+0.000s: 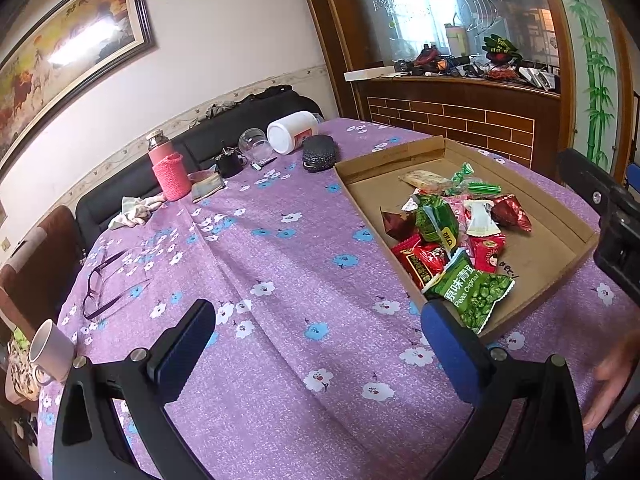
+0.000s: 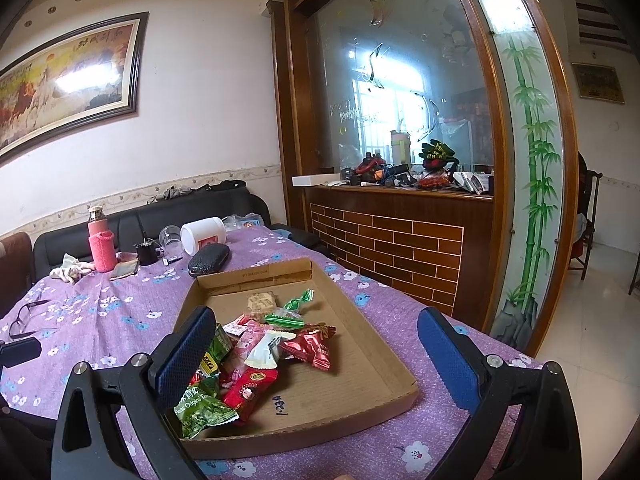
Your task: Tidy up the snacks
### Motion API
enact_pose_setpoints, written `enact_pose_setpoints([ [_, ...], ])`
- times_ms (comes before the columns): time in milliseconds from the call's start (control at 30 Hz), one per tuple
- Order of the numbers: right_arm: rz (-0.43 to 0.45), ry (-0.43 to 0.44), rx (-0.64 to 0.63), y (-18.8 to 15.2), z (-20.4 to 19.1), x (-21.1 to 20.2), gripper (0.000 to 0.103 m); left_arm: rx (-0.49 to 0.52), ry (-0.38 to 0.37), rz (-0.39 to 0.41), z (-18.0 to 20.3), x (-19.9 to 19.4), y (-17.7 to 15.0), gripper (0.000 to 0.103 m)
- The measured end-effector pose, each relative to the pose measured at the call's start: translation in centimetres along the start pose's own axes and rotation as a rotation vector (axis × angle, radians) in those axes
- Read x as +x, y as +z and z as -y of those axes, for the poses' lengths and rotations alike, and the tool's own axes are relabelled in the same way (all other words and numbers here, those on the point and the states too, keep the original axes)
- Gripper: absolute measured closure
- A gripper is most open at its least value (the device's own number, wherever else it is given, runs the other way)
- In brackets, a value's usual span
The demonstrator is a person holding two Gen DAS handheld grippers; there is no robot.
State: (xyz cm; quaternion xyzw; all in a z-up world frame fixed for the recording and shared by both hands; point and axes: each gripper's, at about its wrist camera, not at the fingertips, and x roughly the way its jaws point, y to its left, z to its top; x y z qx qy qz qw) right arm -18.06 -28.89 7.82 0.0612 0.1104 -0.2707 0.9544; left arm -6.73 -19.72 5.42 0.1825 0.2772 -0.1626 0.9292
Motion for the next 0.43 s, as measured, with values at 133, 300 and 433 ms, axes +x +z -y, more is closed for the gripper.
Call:
enact_pose_setpoints([
  [133,0.001,-0.002,-0.001,0.0,-0.05,-0.01,0.001,-0.001,-0.001,-0.003,-0.01,0.01,0.04,0.001],
  [300,-0.006,-0.006,-0.012,0.03,-0.34,0.21,0.001,0.007,-0.015,-0.008,0.06,0.03,0.05,0.001],
  [433,0.002,-0.005,-0.011,0.06,-0.43,0.16,0.001,0.005,-0.041,-0.02,0.01,0.06,-0.07,0.001],
])
